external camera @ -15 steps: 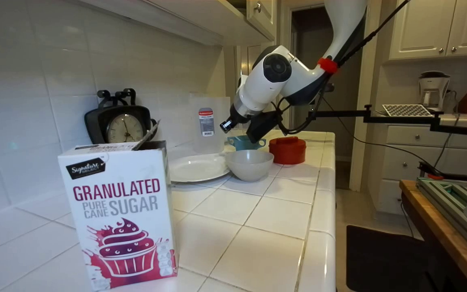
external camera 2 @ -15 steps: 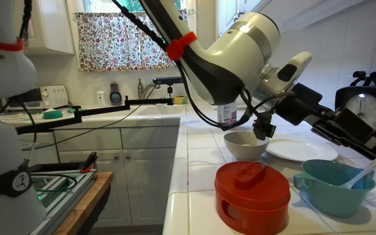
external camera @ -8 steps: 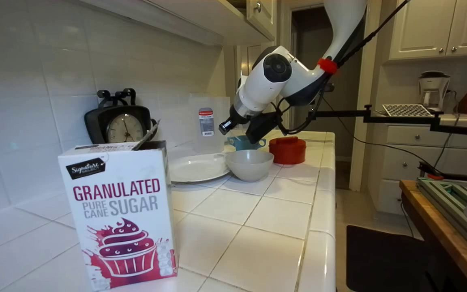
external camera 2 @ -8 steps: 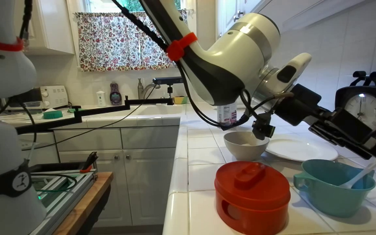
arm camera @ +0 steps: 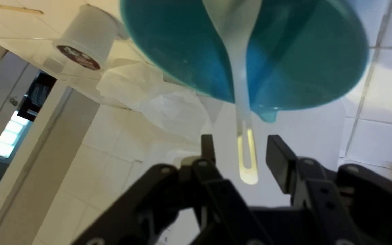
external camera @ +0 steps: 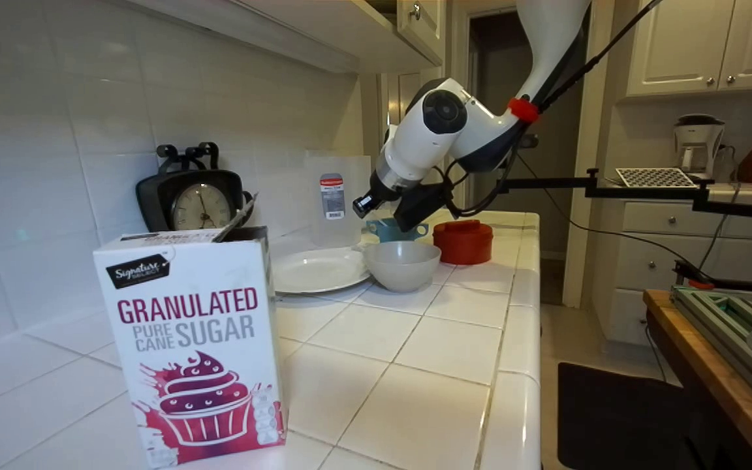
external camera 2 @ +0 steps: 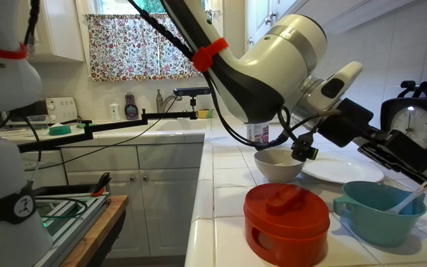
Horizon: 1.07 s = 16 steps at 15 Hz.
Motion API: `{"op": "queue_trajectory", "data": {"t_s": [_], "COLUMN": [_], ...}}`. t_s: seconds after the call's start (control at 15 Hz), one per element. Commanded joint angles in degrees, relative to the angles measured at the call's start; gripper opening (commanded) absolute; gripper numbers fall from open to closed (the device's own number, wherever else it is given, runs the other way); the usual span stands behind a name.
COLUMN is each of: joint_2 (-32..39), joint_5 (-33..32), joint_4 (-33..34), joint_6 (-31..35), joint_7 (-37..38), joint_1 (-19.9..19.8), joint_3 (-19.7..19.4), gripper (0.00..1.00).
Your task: Put the white spoon on the white plate.
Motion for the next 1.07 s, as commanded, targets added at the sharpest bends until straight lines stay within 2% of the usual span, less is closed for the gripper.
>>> {"op": "queue_trajectory", "data": {"t_s": [0.0, 0.13, 0.2, 0.6, 1.0], "joint_2": [1.2, 1.2, 1.2, -0.6, -8.4], "joint_5": [0.4, 0.4, 0.4, -0.6, 2.4], "joint_4": [2.0, 2.3, 2.3, 1.0, -1.5], "joint_6": [2.5, 3.0, 3.2, 3.3, 2.8], "joint_7": [1.3, 1.4, 1.4, 2.8, 2.2], "joint_1": [-0.4, -0.5, -0.5, -0.5, -0.4], "joint_3": [-0.6, -0.8, -0.9, -0.4, 0.2], "gripper": [0.19, 0.03, 0.0, 0.01, 0.01]}}
